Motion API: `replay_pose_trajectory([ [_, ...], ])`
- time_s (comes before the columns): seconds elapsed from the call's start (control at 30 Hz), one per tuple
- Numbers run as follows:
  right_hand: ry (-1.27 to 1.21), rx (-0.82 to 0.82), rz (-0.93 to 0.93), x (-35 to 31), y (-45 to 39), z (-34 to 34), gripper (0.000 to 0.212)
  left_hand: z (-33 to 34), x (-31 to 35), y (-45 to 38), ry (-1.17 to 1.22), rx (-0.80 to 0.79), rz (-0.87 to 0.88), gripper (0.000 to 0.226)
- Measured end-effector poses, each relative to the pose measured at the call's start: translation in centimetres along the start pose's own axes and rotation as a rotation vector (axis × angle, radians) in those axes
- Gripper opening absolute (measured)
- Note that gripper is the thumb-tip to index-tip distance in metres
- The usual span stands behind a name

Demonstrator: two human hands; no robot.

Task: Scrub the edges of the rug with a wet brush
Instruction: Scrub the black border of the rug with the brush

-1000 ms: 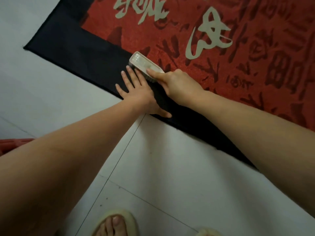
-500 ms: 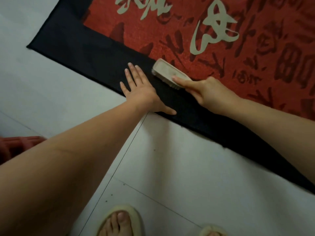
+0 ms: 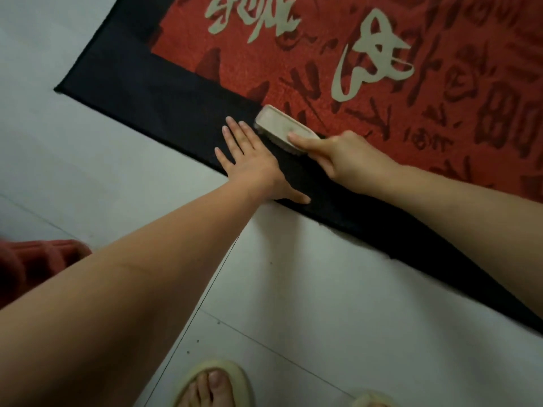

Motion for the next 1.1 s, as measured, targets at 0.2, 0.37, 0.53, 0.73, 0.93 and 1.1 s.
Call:
replay_pose_trajectory([
  [0.2,-0.057,0.034,0.019,0.5,1.1,0.2,0.049,0.2,-0.5,-0.1,-0.034,0.004,0.022,0.172],
  [0.37,-0.065,0.008,0.025,0.7,2.9,-0.1,0.047,0.5,0.1,0.0,-0.027,0.006,0.016,0.173],
  [0.53,-0.060,0.073,-0.025,-1.7,-2.5,0.3,0.046,0.5,-0.3,-0.1,-0.037,0.011,0.006,0.173],
  [0.73,-0.029,0.013,0.043,1.7,3.1,-0.7,0.048,0.9,0.1,0.1,-0.036,0.012,0.039,0.173],
  [0.93,0.027,0.049,-0.056,-1.9,-4.2,-0.1,0.047,0.9,-0.4,0.0,-0.045,0.032,0.054,0.171],
  [1.1,-0.038,0.003,0.072,2.0,5.2,-0.9,0.048,1.2,-0.1,-0.2,-0.034,0.027,0.072,0.172],
])
Point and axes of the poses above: each hand's wrist, its own y-axis away from the middle knuckle, its own z-axis out of the palm, x = y × z, the point moved 5 cm from there along -y, towards the middle knuckle, and after that the axes turned 3 degrees about -x, right-handed, at the moved point
